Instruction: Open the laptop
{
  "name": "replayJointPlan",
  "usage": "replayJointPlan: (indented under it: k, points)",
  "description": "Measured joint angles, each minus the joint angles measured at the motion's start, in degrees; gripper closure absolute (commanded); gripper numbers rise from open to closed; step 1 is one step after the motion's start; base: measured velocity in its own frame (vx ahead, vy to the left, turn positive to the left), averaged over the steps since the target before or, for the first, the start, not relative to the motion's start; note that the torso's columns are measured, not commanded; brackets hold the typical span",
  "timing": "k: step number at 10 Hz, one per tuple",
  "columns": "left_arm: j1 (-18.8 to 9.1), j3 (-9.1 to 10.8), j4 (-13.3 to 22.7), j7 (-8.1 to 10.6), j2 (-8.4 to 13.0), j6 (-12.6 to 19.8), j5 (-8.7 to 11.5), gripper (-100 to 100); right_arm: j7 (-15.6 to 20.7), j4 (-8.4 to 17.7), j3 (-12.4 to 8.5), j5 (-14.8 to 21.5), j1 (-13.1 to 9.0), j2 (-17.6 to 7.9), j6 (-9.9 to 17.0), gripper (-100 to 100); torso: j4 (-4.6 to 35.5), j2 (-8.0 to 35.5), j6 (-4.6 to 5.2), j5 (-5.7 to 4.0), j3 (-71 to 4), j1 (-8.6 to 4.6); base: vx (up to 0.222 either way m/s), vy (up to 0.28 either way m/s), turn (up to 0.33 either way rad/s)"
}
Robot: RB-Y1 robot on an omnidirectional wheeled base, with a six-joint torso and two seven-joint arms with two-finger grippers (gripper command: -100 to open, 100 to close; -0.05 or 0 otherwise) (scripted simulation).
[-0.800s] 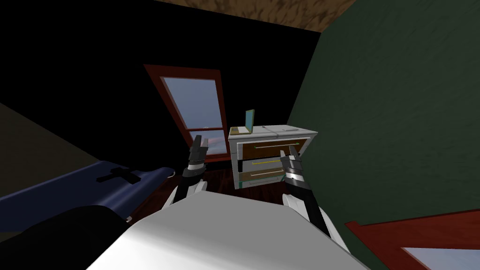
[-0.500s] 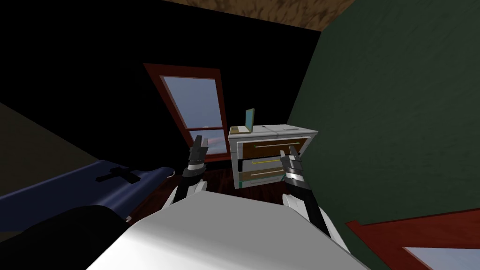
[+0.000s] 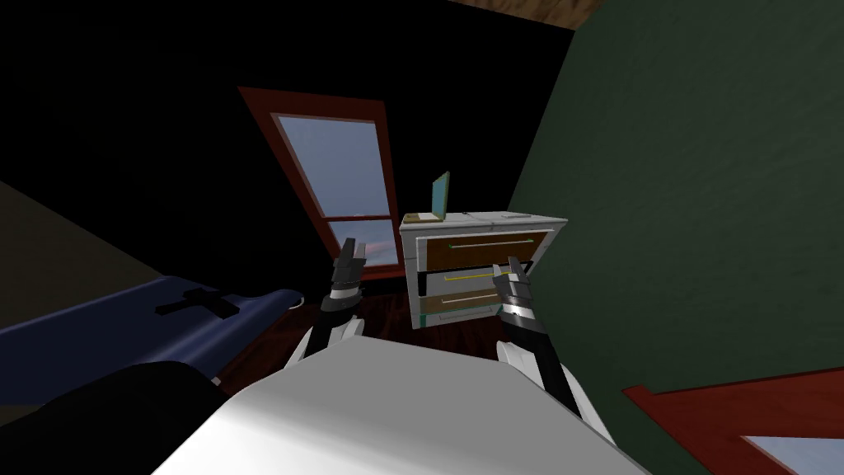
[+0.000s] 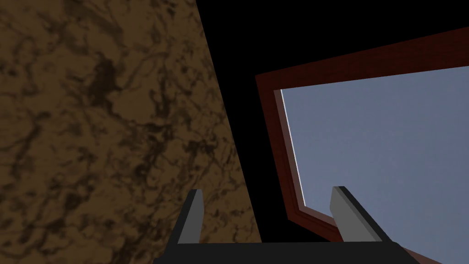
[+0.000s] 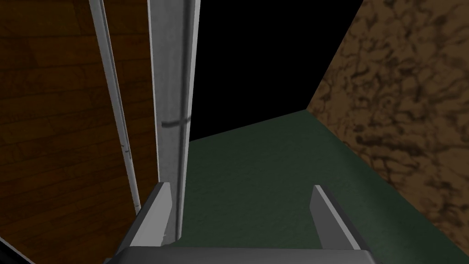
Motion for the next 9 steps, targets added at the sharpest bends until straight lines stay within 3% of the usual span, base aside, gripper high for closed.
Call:
replayJointPlan:
  k: [1,2,4,9]
  points:
    - [0.0,0.00,0.0,0.00,0.0,0.0,0.0,0,0.0,0.0,0.0,0.0,0.0,0.0,0.0,0,4.2,4.2,0.00,0.00,-8.5,0.00,0.000,0.000,0.000]
    - [0.0,0.00,0.0,0.00,0.0,0.0,0.0,-100,0.0,0.0,0.0,0.0,0.0,0.0,0.0,0,8.5,8.5,0.00,0.00,-16.9,0.00,-0.007,-0.010,-0.030]
    - [-1.2,-0.16,0.1,0.16,2.5,1.1,0.0,-100,0.0,0.0,0.0,0.0,0.0,0.0,0.0,0,10.9,11.0,0.00,-0.01,-21.9,-0.03,-0.036,-0.019,-0.051]
    - [-9.0,-0.88,1.2,0.37,7.8,8.4,-0.6,-100,0.0,0.0,0.0,0.0,0.0,0.0,0.0,0,11.1,11.1,0.00,0.01,-22.3,0.04,-0.049,-0.038,-0.060]
